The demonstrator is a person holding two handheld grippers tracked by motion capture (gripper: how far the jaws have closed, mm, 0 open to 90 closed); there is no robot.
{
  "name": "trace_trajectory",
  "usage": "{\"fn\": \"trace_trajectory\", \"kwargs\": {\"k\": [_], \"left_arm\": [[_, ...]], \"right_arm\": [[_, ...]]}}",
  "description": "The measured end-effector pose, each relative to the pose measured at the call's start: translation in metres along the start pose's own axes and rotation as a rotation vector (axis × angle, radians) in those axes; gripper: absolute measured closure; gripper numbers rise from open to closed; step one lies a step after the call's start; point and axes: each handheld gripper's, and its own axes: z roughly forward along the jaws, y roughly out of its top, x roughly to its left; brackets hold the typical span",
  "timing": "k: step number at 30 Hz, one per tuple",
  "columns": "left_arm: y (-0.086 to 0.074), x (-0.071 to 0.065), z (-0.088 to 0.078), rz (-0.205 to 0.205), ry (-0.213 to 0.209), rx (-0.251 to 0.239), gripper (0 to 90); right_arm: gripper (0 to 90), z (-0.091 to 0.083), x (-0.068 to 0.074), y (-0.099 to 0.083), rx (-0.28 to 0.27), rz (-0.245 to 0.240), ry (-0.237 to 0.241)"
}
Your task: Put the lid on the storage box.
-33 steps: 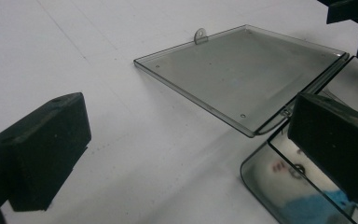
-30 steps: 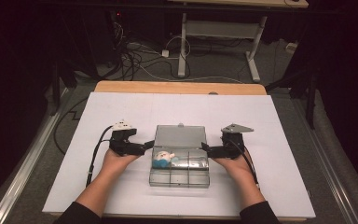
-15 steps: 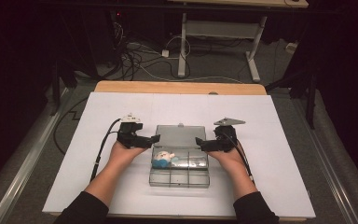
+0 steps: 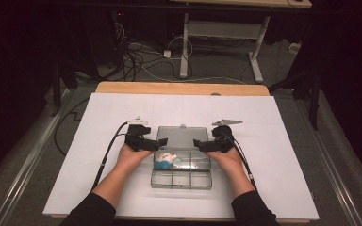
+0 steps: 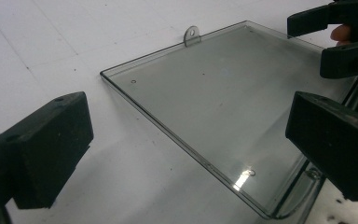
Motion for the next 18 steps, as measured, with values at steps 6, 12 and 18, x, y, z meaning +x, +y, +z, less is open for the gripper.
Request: {"fn": "trace_trajectory", "kwargs": {"k": [6, 12, 18], "left_arm": [[-0.001, -0.0023, 0.0022, -0.003, -0.02, 0.006, 1.0], [-0.0013, -0.0038, 0.003, 0.004, -0.024, 0.014, 1.7], [-0.0016, -0.0038, 0.0032, 0.005, -0.027, 0.015, 2.2]], "right_arm": [[5.6, 0.0027, -0.0009, -0.0015, 0.009, 0.043, 0.052], [5.7, 0.0059, -0.0019, -0.0029, 0.022, 0.084, 0.107], [6.8, 0.006, -0.0018, -0.0035, 0.03, 0.107, 0.124]]}}
